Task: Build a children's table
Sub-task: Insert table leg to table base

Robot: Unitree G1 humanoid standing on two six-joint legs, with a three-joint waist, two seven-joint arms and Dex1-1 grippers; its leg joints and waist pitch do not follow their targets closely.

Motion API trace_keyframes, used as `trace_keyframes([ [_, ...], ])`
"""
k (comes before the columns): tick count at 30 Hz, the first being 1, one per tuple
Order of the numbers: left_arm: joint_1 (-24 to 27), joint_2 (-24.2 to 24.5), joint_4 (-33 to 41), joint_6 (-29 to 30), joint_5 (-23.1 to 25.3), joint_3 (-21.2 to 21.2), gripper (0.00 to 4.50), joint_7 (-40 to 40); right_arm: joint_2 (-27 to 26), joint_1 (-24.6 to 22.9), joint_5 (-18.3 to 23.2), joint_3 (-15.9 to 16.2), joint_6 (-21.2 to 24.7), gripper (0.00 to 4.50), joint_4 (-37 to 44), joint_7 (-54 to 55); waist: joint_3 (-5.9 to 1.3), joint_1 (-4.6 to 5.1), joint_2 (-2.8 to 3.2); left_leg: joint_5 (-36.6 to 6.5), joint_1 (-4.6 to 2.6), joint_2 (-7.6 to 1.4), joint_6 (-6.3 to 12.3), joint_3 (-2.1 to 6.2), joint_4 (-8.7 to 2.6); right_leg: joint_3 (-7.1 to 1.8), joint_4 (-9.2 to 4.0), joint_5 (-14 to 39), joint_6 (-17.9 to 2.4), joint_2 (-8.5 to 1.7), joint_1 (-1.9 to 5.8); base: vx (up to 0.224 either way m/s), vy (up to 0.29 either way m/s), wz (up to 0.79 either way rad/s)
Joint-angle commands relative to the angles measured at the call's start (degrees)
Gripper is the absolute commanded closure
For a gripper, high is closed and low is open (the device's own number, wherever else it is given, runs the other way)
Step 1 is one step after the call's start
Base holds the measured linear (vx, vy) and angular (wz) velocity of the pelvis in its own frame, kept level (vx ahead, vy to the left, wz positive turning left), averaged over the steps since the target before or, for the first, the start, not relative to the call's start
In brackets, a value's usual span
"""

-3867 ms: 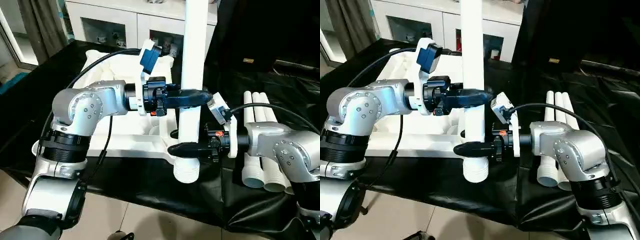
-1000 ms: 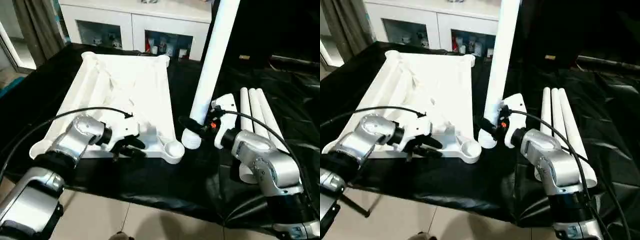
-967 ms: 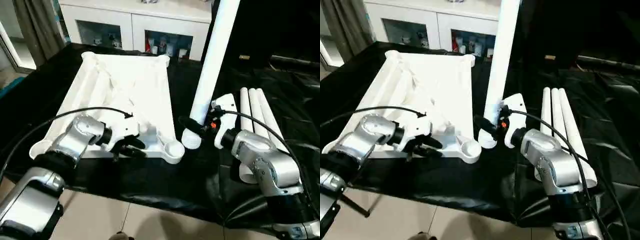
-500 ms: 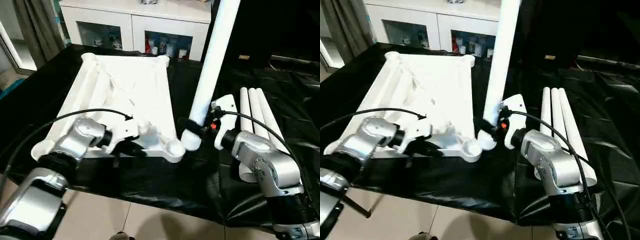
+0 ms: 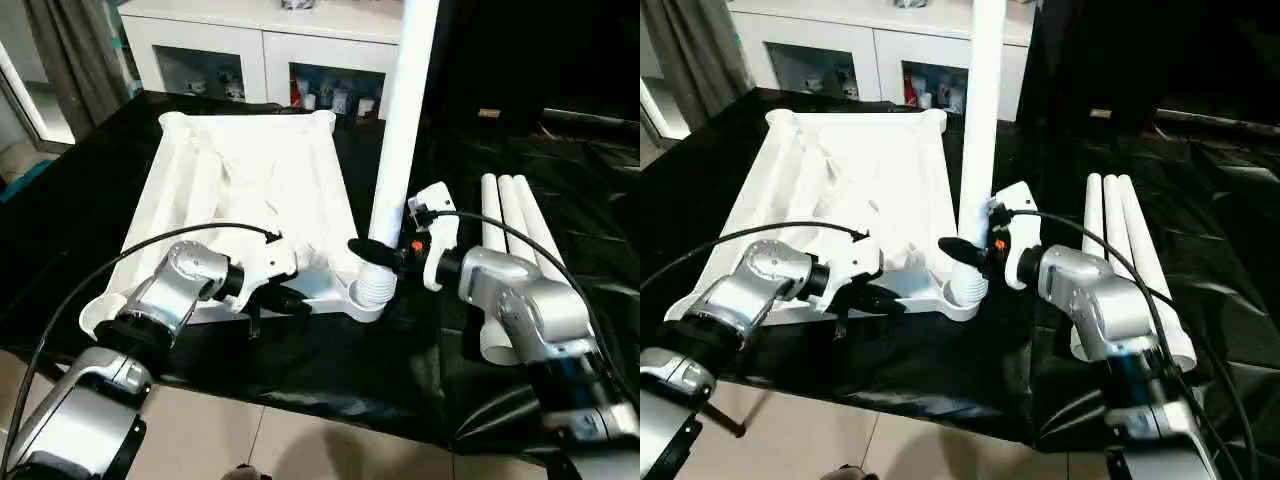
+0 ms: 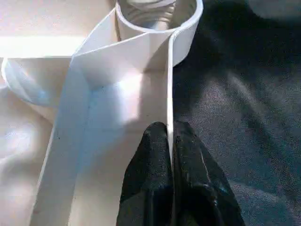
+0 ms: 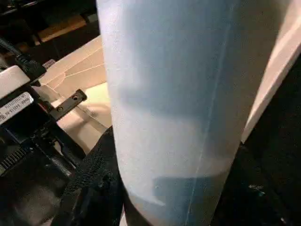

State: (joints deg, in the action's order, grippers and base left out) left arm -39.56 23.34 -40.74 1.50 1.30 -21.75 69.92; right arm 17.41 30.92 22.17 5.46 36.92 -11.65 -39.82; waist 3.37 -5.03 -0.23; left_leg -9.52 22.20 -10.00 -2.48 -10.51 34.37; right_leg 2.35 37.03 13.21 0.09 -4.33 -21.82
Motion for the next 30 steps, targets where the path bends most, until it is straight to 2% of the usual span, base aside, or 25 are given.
trace_keyframes([
  [1, 1.1, -1.1, 1.5, 0.6, -1.3, 1.0, 4.50, -0.6, 0.1, 1.5, -0.2, 0.7, -0.4, 2.61, -1.7, -1.4, -4.15, 0.17, -0.83, -7.1, -1.29, -3.08, 1.20, 0.85, -3.71, -2.40, -4.27, 2.1, -14.1, -4.32, 2.25, 0.000, 0.000, 0.00],
  [6, 0.6, -1.4, 0.3, 0.3, -1.3, 1.8, 4.50, -1.1, -0.2, 2.1, -0.5, 1.6, 0.1, 2.61, -3.8, -2.8, -4.09, 0.11, -0.84, -7.4, -1.29, -3.05, 1.11, 0.80, -3.76, -2.40, -4.36, 2.4, -13.8, -4.25, 2.16, 0.000, 0.000, 0.00],
  [9, 0.6, -1.6, 0.3, 0.4, -1.3, 2.0, 4.50, -1.2, -0.1, 2.1, -1.4, 2.3, -0.8, 2.61, -4.7, -3.4, -4.03, 0.10, -0.94, -7.9, -1.32, -3.03, 0.95, 0.76, -3.77, -2.43, -4.52, 3.8, -13.6, -4.32, 2.10, 0.000, 0.000, 0.00],
  [15, 1.1, -2.7, 0.4, -0.7, -2.7, 4.0, 4.50, -2.5, -1.6, 3.3, -3.1, 2.5, -4.4, 2.61, -9.0, -2.9, -4.03, 0.16, -0.63, -8.9, -1.38, -3.08, 0.23, 0.77, -3.84, -2.47, -4.64, 4.9, -13.5, -4.33, 1.97, 0.000, 0.000, 0.00],
  [17, 1.7, -2.8, 0.7, -1.2, -3.0, 4.5, 4.50, -2.7, -1.9, 3.2, -3.4, 2.5, -5.0, 2.61, -9.4, -2.7, -4.03, 0.25, -0.77, -8.7, -1.25, -3.01, 0.40, 0.81, -3.86, -2.45, -4.61, 4.5, -13.4, -4.30, 2.07, 0.000, 0.000, 0.00],
  [26, 4.3, -2.8, 2.4, -0.4, -3.9, 5.8, 4.50, -3.2, -3.2, 3.0, -3.8, 2.0, -6.2, 2.61, -10.7, -2.5, -3.90, 0.71, -0.47, -10.5, -1.44, -3.08, 0.24, 0.88, -4.06, -2.53, -4.98, 7.7, -13.0, -4.26, 1.85, 0.000, 0.000, 0.00],
  [30, 5.0, -2.9, 2.9, 0.3, -4.3, 6.6, 4.50, -3.3, -3.6, 2.9, -4.0, 2.0, -6.5, 2.61, -10.8, -2.5, -3.84, 0.94, -0.59, -10.5, -1.35, -3.03, 0.44, 0.87, -4.11, -2.51, -5.01, 7.8, -13.0, -4.22, 1.83, 0.000, 0.000, 0.00],
])
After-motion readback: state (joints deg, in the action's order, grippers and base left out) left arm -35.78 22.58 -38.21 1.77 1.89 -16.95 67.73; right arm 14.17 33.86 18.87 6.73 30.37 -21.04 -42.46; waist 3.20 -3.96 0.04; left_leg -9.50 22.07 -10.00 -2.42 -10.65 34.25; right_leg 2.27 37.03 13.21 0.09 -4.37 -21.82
